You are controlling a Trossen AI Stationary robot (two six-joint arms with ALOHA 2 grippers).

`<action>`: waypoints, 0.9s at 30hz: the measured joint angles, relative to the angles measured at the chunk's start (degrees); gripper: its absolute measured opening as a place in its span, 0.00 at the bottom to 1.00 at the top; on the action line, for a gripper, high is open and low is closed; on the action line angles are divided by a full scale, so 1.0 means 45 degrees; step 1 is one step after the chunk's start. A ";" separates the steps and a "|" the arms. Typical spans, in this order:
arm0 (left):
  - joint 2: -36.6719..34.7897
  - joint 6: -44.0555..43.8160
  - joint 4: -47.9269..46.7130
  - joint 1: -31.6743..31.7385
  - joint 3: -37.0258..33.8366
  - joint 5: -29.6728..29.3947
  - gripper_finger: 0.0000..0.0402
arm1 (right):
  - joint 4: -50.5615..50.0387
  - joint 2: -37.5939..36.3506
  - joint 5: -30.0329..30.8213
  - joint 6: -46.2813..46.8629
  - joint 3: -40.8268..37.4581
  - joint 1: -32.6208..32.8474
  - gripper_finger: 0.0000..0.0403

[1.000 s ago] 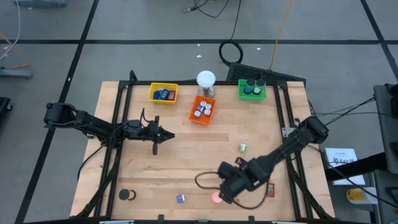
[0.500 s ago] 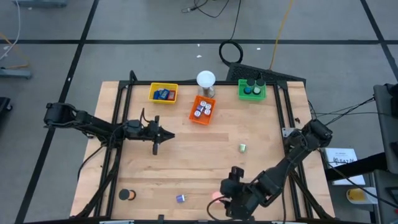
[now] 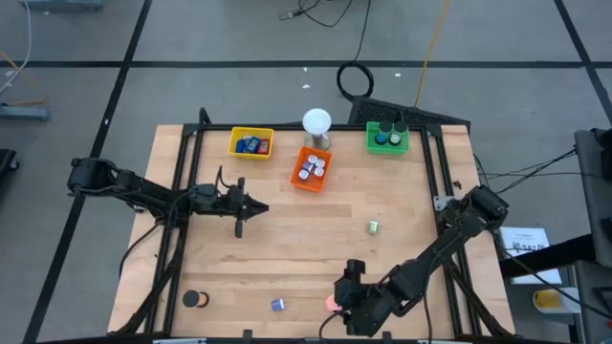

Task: Pick & Place Office items
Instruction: Put the pink sandglass timer into the green bin

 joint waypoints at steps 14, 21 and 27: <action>0.0000 0.0000 0.0000 0.0000 0.0000 -0.0005 0.08 | 0.2915 0.0010 -0.0287 -0.0805 -0.1949 0.0000 0.82; 0.0000 0.0000 0.0000 0.0000 0.0000 -0.0005 0.08 | 0.3344 0.0010 0.0352 -0.1326 -0.2261 0.0000 0.81; 0.0000 0.0000 0.0000 0.0000 0.0000 -0.0005 0.08 | 0.5007 0.0010 0.0332 -0.1951 -0.3026 0.0000 0.73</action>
